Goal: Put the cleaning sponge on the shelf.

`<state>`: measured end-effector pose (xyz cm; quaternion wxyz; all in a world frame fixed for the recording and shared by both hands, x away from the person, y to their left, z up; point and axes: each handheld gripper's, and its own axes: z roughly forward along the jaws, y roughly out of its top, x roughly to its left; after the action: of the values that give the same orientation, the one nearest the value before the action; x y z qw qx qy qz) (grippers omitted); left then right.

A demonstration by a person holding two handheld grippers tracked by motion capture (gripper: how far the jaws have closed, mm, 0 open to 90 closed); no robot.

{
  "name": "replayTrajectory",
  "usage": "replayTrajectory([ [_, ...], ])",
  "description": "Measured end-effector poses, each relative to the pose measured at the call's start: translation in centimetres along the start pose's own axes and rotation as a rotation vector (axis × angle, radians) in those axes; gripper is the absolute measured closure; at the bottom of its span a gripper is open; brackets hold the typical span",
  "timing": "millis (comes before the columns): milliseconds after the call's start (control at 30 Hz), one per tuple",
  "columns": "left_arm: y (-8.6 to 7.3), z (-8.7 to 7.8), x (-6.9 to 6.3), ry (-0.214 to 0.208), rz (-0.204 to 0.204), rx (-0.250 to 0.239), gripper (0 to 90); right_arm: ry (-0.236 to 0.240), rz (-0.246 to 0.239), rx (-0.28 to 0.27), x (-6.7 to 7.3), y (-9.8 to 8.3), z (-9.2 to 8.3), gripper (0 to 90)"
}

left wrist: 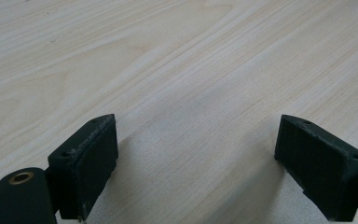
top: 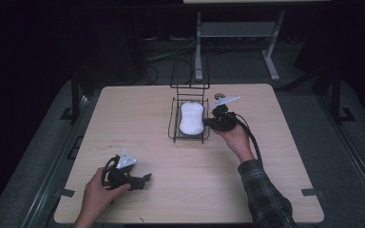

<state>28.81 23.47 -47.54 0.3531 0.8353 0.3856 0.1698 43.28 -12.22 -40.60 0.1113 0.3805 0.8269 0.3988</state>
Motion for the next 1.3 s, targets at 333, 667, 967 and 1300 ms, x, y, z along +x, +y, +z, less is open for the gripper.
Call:
replayTrajectory([
  [333, 0.0, 0.0, 0.0, 0.0, -0.001, 0.0, 12.4, -0.041, 0.011, 0.002, -0.3, -1.8, -2.7, 53.3],
  [667, 0.0, 0.0, 0.0, 0.0, -0.003, -0.002, 12.5, -0.072, 0.032, 0.014, -0.4, -5.4, -4.4, 28.5],
  [967, 0.0, 0.0, 0.0, 0.0, -0.004, -0.006, 12.4, -0.113, 0.027, -0.007, 0.6, -9.3, -5.9, 15.8],
  [1300, 0.0, 0.0, 0.0, 0.001, -0.003, -0.005, 12.5, -0.144, 0.064, 0.003, 1.3, -13.1, -8.3, 11.8],
])
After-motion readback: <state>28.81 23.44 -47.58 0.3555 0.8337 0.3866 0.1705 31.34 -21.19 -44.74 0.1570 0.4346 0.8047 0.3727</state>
